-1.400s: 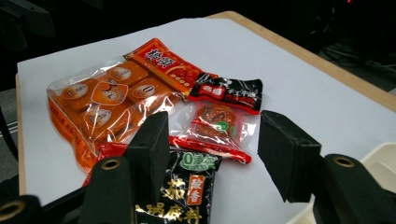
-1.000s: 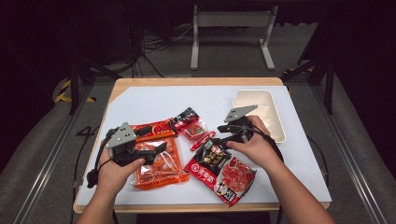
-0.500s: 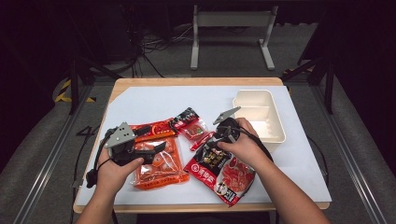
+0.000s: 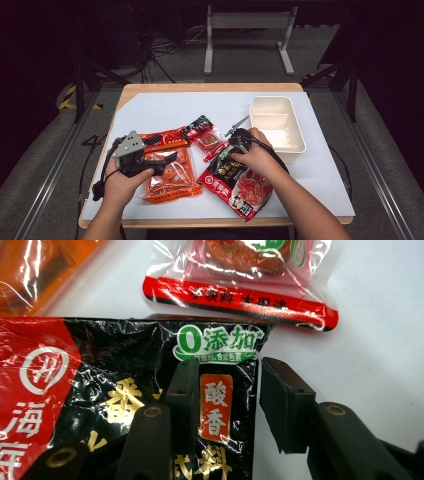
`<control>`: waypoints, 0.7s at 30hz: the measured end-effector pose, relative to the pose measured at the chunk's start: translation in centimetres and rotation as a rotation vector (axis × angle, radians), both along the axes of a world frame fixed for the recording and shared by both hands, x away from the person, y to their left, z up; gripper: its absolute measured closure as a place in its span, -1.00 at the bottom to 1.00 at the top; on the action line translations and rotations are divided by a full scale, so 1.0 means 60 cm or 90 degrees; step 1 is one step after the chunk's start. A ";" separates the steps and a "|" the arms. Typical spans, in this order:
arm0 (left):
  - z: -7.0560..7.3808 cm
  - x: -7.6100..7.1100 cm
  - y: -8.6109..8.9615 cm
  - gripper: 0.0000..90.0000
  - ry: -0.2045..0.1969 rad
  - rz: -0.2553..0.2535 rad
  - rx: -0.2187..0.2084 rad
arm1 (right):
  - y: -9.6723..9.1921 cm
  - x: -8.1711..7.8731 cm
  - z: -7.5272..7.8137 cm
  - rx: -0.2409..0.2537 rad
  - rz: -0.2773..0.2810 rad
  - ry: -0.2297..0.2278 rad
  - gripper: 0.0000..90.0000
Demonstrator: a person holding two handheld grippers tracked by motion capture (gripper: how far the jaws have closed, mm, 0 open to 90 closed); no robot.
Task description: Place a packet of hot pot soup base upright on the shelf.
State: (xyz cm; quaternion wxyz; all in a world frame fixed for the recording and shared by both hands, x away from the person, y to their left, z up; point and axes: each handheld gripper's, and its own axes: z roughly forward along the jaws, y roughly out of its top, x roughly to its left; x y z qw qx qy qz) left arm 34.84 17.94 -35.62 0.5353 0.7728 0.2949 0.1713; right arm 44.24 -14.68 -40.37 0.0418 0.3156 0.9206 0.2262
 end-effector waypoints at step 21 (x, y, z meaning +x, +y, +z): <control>-0.002 0.001 -0.001 -0.54 0.003 -0.001 -0.001 | 0.001 0.005 0.000 -0.008 0.003 0.011 0.98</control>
